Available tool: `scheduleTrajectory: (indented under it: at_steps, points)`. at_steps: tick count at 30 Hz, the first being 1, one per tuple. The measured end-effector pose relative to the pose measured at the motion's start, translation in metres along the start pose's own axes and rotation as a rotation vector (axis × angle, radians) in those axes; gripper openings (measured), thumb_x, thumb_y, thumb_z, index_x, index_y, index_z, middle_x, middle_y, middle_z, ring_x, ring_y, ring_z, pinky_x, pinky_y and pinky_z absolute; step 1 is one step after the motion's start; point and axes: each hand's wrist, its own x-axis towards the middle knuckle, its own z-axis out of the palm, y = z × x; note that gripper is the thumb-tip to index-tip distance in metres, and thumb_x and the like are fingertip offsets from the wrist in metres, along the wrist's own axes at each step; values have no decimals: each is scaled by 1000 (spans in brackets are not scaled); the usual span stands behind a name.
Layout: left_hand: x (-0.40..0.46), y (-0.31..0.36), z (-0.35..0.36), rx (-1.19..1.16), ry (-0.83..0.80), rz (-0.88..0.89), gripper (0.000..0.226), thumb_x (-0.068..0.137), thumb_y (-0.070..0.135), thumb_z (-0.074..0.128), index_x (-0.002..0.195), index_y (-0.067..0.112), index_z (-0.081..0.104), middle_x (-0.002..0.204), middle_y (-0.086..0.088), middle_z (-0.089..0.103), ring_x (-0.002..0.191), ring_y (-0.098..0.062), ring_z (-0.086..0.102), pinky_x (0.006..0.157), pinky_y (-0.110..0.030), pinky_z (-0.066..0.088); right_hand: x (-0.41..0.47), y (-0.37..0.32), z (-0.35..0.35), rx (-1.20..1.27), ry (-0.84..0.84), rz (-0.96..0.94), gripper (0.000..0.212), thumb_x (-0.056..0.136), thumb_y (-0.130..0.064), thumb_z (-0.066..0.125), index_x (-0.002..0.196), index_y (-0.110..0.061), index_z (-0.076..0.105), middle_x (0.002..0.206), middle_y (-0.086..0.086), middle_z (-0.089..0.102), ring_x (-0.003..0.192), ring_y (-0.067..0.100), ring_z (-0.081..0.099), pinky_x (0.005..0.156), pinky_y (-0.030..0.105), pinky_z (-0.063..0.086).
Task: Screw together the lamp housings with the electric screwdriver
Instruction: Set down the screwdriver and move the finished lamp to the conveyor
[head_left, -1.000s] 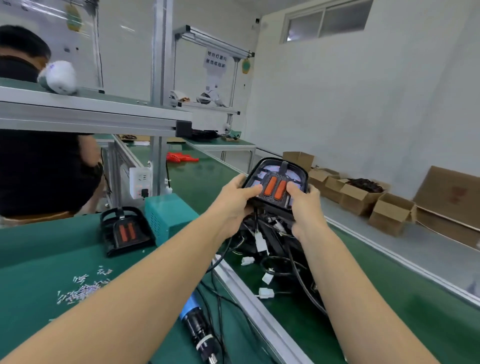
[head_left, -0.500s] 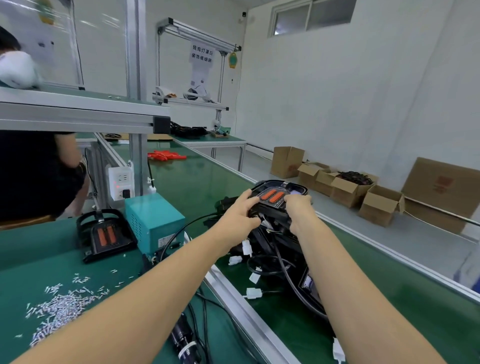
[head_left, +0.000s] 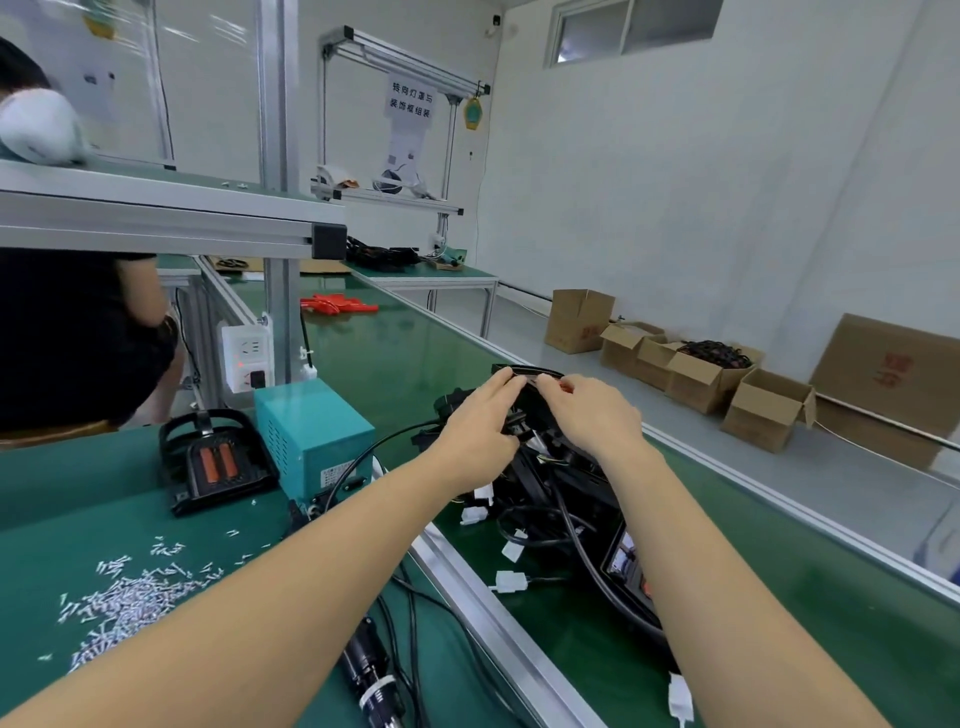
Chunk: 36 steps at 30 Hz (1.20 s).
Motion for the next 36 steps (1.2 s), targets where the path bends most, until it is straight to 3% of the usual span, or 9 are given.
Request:
scheduleTrajectory:
  at_steps: [5, 9, 14, 18, 21, 24, 28, 33, 36]
  points:
    - [-11, -8, -5, 57, 16, -8, 73, 88, -8, 41, 151, 20, 18, 160, 7, 5, 146, -12, 6, 118, -28, 9, -2, -2, -1, -76, 50, -42, 55, 97, -59, 28, 117, -21, 61, 115, 5, 65, 104, 27, 55, 98, 44, 32]
    - [-28, -20, -6, 52, -1, -50, 76, 85, -14, 35, 151, 21, 20, 159, 7, 9, 146, -12, 9, 117, -25, 9, -1, -4, -5, -122, 20, -46, 50, 94, -60, 36, 116, -21, 60, 113, 5, 65, 91, 25, 50, 96, 40, 40]
    - [-46, -32, -12, -78, 34, -130, 77, 82, -17, 31, 149, 22, 28, 157, 5, 21, 144, -11, 17, 116, -24, 15, -3, -6, -11, -175, -32, -72, 60, 88, -59, 55, 135, -23, 50, 125, 3, 62, 116, 27, 56, 102, 44, 41]
    - [-54, -39, -14, -92, 33, -157, 76, 83, -15, 31, 147, 25, 32, 155, 6, 26, 141, -13, 25, 113, -26, 25, -5, -5, -11, -195, -60, -73, 60, 89, -46, 62, 141, -21, 46, 127, 5, 61, 115, 28, 56, 90, 36, 48]
    - [-59, -43, -16, -98, 25, -172, 74, 83, -15, 32, 145, 27, 35, 154, 8, 28, 140, -13, 27, 95, -15, 30, -5, 0, -11, -196, -56, -90, 56, 89, -29, 64, 141, -20, 46, 133, 7, 58, 116, 29, 55, 79, 32, 44]
    - [-65, -47, -18, -82, 19, -185, 72, 84, -13, 34, 143, 27, 39, 152, 10, 31, 138, -12, 30, 90, -14, 31, -8, 8, -8, -206, -35, -93, 54, 87, -24, 63, 139, -21, 47, 125, 7, 60, 107, 29, 57, 74, 31, 45]
    - [-70, -47, -21, -101, 22, -219, 69, 84, -12, 34, 140, 28, 42, 149, 11, 34, 124, -11, 42, 62, 0, 39, -13, 10, -7, -234, -4, -100, 58, 86, -32, 64, 140, -24, 46, 127, 7, 58, 110, 29, 57, 86, 37, 49]
    - [-73, -52, -22, -138, 14, -269, 66, 85, -9, 36, 133, 35, 47, 143, 10, 40, 91, -25, 62, 70, -29, 49, -12, 8, -7, -246, -12, -88, 62, 83, -35, 68, 138, -21, 44, 129, 8, 56, 113, 30, 55, 83, 37, 48]
    - [-76, -54, -24, -157, 20, -288, 66, 85, -8, 37, 131, 37, 48, 139, 9, 44, 68, -22, 55, 71, -36, 51, -12, 7, -7, -285, 8, -85, 59, 83, -39, 69, 135, -22, 47, 129, 7, 56, 116, 30, 54, 90, 39, 45]
